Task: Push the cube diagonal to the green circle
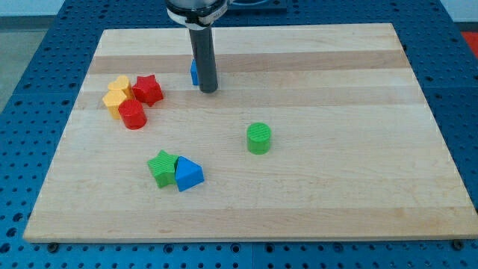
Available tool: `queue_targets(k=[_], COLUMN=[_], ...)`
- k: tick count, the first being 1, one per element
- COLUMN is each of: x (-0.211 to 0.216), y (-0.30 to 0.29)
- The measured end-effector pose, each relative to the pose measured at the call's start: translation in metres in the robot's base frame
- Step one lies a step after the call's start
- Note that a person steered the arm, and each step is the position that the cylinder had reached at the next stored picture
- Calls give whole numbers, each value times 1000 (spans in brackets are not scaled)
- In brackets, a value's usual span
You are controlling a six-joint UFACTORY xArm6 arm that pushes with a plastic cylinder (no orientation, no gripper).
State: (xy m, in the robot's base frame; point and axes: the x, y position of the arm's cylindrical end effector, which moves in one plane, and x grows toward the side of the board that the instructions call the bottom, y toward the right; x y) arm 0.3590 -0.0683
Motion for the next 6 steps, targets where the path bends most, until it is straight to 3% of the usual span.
queue_targets(k=[4, 6], x=[-37, -42], y=[6, -38])
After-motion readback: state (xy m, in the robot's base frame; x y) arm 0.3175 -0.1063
